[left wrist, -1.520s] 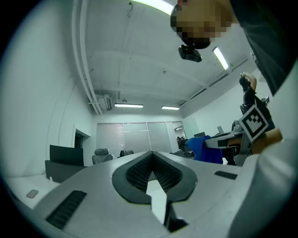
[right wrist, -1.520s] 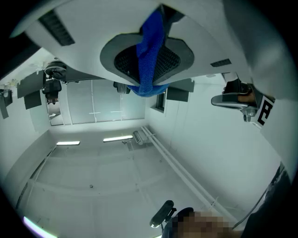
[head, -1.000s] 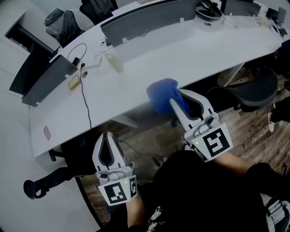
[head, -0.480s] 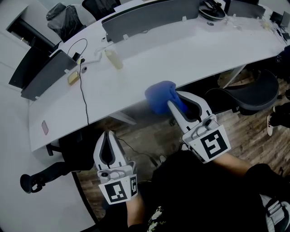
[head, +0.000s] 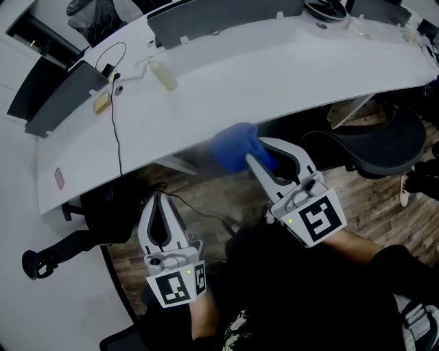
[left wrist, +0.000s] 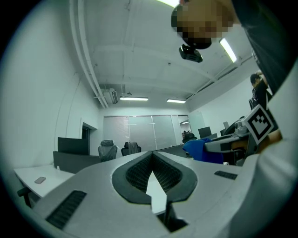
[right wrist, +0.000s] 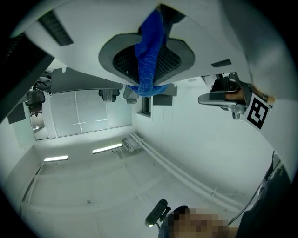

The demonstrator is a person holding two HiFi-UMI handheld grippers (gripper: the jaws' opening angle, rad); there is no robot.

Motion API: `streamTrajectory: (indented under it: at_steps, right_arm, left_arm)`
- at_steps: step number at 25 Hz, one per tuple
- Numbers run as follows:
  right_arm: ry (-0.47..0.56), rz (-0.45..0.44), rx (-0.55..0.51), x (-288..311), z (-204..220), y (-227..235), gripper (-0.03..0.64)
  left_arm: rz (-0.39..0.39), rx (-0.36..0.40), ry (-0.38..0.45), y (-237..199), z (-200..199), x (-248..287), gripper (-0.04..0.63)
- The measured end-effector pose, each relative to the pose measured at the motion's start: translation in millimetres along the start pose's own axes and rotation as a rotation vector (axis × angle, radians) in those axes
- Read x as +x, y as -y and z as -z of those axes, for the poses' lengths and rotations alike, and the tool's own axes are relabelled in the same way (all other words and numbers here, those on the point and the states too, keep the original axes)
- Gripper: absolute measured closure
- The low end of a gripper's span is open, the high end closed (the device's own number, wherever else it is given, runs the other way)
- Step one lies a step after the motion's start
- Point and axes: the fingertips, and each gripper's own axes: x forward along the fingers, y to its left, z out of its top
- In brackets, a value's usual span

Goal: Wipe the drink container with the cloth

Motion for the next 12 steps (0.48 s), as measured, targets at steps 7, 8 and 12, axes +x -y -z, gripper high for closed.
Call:
streamTrajectory:
  at_steps: [7,8,12]
  right_arm:
    - [0.03,-0.044,-0.017,-14.2,0.9,6.8,0.543]
    - [0.029,-0.049,-0.019,-15.7,2.8,7.8,0.544]
    - [0.052,-0.073,0.0,-17.7,0.8,5.5,0.545]
  left_arm:
    - [-0.041,0.008,-0.024,19.5,4.9,-12.2,0.591]
    - [-0.047,0.01,-0.026,20.8,4.5,-14.2,0.591]
    - [-0.062,0.031,-0.025,25.1,0.6,-21.0,0.591]
